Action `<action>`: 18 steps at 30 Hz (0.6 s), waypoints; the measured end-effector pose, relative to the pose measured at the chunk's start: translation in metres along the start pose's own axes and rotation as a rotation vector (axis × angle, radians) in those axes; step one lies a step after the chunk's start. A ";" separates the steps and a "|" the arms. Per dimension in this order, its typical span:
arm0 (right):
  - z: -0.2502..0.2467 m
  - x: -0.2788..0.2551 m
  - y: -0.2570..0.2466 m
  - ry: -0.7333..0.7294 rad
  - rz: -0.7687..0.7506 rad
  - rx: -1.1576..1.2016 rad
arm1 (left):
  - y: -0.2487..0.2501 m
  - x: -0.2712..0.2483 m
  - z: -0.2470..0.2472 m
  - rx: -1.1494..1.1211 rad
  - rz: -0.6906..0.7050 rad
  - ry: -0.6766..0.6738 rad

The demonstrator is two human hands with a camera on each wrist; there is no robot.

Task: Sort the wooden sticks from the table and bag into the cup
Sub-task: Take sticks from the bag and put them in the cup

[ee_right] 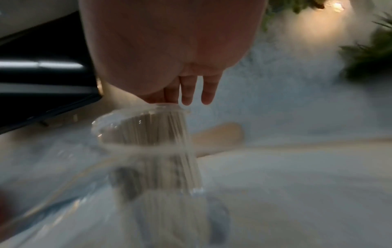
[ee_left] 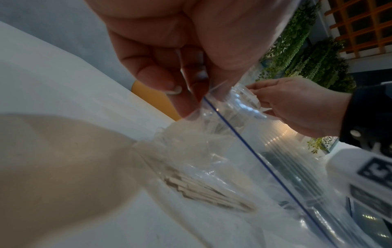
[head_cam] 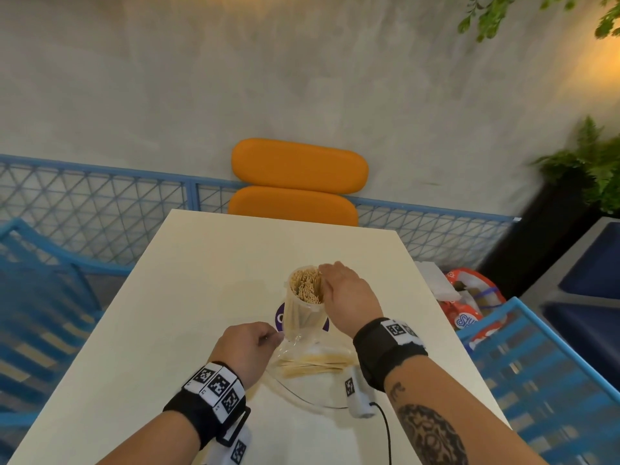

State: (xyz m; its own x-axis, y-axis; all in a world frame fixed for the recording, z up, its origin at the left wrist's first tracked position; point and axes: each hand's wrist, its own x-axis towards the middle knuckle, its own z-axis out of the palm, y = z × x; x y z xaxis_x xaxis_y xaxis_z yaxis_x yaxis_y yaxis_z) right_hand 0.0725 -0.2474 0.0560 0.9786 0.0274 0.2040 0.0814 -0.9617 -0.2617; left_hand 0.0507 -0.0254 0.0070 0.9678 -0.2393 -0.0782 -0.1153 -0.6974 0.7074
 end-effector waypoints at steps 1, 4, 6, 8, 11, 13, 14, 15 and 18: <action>0.002 -0.006 -0.001 0.001 -0.034 -0.022 | 0.000 0.000 0.000 -0.001 -0.001 0.001; 0.011 -0.024 -0.001 0.004 -0.105 -0.090 | 0.001 0.001 0.001 0.001 0.000 0.002; 0.014 -0.033 0.000 -0.002 -0.120 -0.115 | 0.002 0.001 0.001 0.002 0.002 0.001; 0.011 -0.038 0.000 -0.064 -0.107 -0.109 | 0.004 0.000 0.001 0.002 0.005 0.002; -0.002 -0.041 0.000 -0.034 -0.107 0.020 | 0.005 0.000 0.001 -0.001 0.009 0.010; -0.007 -0.048 -0.004 0.175 -0.060 0.214 | 0.005 -0.001 0.001 -0.003 0.007 0.011; -0.008 -0.053 -0.005 0.277 -0.037 0.316 | 0.004 -0.002 0.001 -0.003 0.007 0.012; -0.009 -0.060 -0.006 0.300 -0.016 0.419 | 0.004 -0.002 0.001 -0.002 0.009 0.013; -0.008 -0.079 -0.014 -0.086 -0.004 0.548 | 0.003 -0.004 0.002 -0.014 0.010 0.023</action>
State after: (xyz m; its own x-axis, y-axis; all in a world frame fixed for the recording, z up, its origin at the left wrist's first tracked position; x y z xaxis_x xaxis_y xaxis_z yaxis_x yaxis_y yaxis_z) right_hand -0.0078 -0.2388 0.0514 0.9881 0.0753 0.1344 0.1495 -0.6796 -0.7182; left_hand 0.0461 -0.0279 0.0073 0.9716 -0.2303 -0.0549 -0.1219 -0.6854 0.7179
